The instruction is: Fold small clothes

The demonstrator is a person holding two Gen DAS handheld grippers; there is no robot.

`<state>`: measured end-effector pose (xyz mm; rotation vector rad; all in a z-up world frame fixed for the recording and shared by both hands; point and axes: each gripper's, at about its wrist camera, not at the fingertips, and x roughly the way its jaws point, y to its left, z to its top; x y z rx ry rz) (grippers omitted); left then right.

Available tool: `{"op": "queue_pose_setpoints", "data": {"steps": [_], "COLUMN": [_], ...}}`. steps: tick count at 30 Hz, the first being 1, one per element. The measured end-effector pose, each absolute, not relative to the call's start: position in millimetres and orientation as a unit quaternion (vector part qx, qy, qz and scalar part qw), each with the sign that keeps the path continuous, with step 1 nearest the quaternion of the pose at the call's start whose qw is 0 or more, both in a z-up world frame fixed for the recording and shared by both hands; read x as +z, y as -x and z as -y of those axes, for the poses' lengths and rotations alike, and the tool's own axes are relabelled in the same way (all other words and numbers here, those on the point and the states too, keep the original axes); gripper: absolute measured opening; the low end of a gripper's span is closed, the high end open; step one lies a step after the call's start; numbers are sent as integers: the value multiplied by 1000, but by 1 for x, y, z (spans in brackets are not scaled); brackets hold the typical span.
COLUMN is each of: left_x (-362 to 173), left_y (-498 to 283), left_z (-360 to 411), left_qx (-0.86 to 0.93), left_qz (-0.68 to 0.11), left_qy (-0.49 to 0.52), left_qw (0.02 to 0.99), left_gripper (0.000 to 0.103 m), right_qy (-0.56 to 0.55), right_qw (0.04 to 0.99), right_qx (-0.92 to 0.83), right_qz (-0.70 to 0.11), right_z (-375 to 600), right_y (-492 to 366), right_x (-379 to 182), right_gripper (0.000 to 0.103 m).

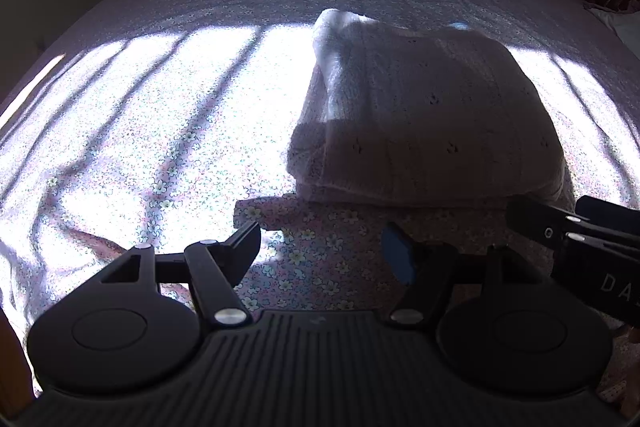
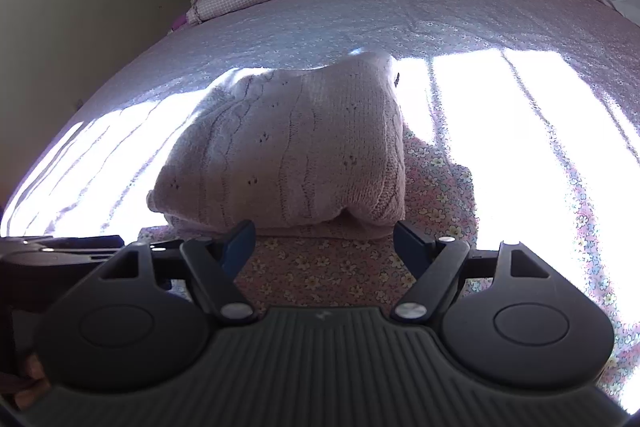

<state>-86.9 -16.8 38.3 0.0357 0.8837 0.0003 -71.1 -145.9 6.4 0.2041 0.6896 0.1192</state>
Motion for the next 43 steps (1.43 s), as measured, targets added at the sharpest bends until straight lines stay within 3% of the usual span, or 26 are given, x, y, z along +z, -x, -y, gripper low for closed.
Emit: {"op": "queue_pose_setpoints", "data": {"steps": [43], "left_x": [35], "left_y": [87], "left_z": [20], "left_qx": [4], "left_qz": [-432], "left_qy": [-22], "left_qw": [902], "left_gripper": [74], "right_qy": [-102], "right_qw": [934], "right_qx": [63], "right_qz": [-336], "right_z": [141], "right_y": [73], "right_x": [9], "right_gripper": [78]}}
